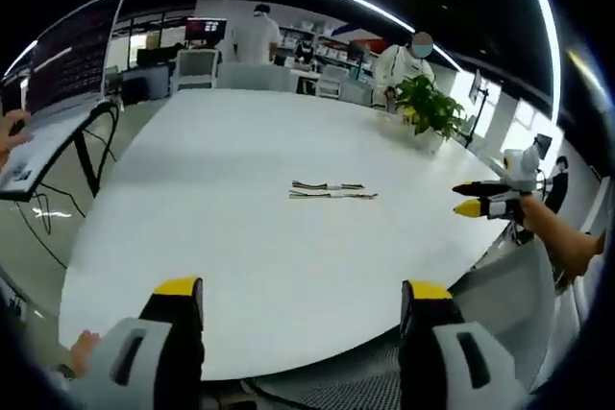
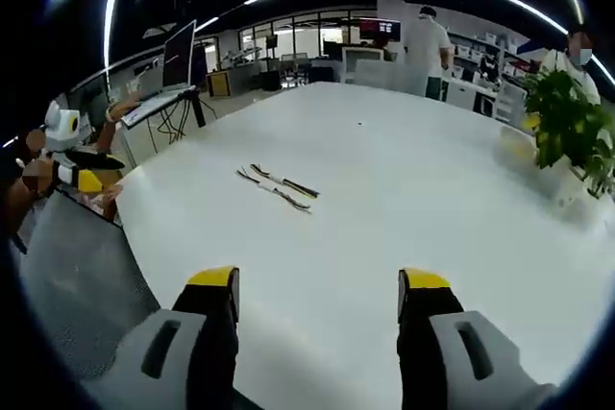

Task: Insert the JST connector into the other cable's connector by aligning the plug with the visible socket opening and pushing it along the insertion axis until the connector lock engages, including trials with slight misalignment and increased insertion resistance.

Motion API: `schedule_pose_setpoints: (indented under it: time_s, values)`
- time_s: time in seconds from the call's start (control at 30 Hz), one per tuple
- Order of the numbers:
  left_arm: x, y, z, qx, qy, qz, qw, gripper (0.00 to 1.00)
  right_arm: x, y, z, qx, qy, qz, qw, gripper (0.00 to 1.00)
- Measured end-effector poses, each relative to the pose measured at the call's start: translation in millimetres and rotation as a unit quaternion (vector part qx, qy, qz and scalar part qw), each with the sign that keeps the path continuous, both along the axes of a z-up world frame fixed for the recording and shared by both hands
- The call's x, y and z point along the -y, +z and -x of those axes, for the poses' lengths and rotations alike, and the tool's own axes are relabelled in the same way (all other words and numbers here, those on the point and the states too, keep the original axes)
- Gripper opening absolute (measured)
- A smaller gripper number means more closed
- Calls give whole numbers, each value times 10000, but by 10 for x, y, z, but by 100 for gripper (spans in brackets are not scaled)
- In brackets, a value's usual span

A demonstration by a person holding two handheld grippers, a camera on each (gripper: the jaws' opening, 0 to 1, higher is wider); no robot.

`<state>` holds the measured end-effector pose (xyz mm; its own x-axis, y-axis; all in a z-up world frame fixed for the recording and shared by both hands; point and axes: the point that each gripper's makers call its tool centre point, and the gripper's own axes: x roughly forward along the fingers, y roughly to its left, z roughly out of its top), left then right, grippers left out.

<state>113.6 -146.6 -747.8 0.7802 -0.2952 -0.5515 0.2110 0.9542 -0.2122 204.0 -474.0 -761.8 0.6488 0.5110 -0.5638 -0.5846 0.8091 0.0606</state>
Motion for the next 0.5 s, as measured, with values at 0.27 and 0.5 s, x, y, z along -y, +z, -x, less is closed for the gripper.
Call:
schedule_pose_setpoints:
  time_s: [0.27,0.5]
  values:
    - [141,-96,108,28,246,204,9995,83,-126,8,387,-201,252,-266,9991,66]
    - [125,-288,100,-196,126,-553,9982,86,-109,-277,543,-411,590,188,9972,68]
